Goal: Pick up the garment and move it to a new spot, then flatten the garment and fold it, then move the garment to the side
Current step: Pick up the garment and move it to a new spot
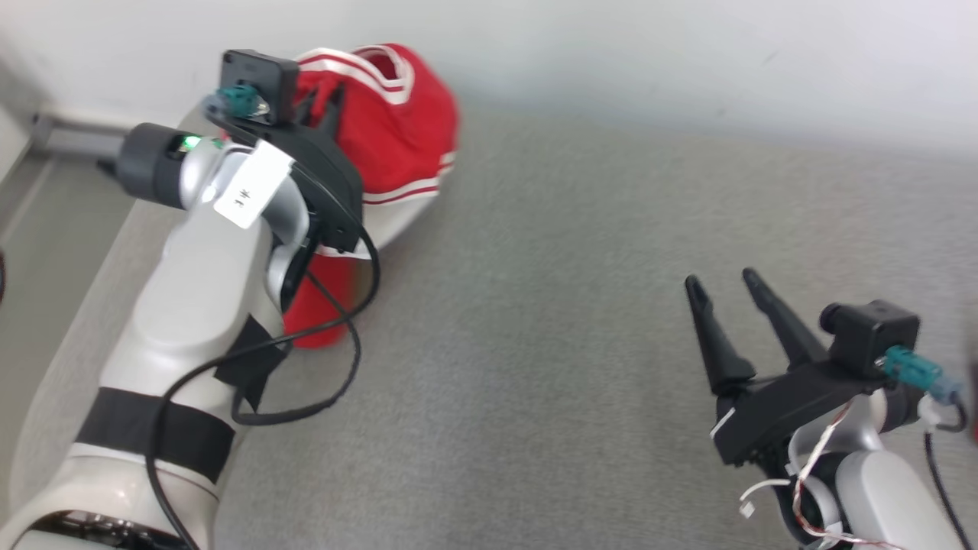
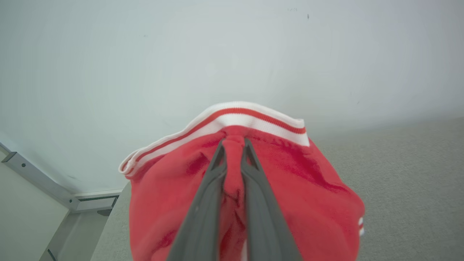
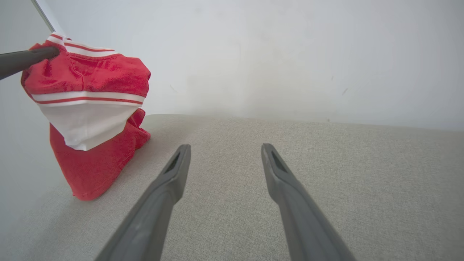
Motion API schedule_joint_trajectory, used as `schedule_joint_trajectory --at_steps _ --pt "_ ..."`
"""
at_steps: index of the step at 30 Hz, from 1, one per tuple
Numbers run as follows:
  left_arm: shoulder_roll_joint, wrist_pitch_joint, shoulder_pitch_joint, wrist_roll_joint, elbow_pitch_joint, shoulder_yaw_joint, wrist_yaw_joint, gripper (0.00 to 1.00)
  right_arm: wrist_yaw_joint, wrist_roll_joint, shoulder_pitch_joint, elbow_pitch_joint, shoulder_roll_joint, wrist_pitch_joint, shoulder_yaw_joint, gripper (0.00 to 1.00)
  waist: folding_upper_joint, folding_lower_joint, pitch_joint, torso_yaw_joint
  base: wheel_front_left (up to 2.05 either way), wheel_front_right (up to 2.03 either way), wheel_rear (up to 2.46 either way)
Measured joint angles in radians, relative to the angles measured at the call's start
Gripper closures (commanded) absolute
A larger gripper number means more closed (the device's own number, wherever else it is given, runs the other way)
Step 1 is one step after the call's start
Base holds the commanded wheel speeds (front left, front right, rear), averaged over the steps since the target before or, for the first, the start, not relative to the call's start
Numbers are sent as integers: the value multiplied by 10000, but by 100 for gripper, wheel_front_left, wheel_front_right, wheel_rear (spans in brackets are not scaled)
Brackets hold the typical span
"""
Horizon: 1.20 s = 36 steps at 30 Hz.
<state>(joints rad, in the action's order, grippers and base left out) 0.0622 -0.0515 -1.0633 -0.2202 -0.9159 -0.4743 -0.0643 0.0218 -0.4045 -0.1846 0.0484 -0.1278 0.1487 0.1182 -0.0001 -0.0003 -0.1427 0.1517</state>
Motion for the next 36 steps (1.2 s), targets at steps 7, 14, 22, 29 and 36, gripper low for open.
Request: schedule_joint_trajectory --at_steps 7,14,22,29,36 --pt "-318 259 439 -73 506 -520 -320 100 19 0 892 -111 77 -171 125 0 0 0 912 -985 0 0 0" --pt "-360 316 491 -474 1595 -1049 -416 100 136 2 1603 472 56 -242 117 0 0 1 1494 -2239 0 0 0" --pt "-347 343 485 -2207 3733 -2926 -52 100 151 15 1778 826 -8 -255 100 0 -1 1 1740 -3529 0 0 0" --pt "-313 301 557 -2566 3747 -3204 495 100 115 13 1554 779 13 -157 357 0 0 2 1731 -4470 0 0 0" --pt "-345 295 1159 -3183 2708 -3553 660 100 121 2 1530 800 0 -167 157 0 -1 2 1419 -5114 0 0 0"
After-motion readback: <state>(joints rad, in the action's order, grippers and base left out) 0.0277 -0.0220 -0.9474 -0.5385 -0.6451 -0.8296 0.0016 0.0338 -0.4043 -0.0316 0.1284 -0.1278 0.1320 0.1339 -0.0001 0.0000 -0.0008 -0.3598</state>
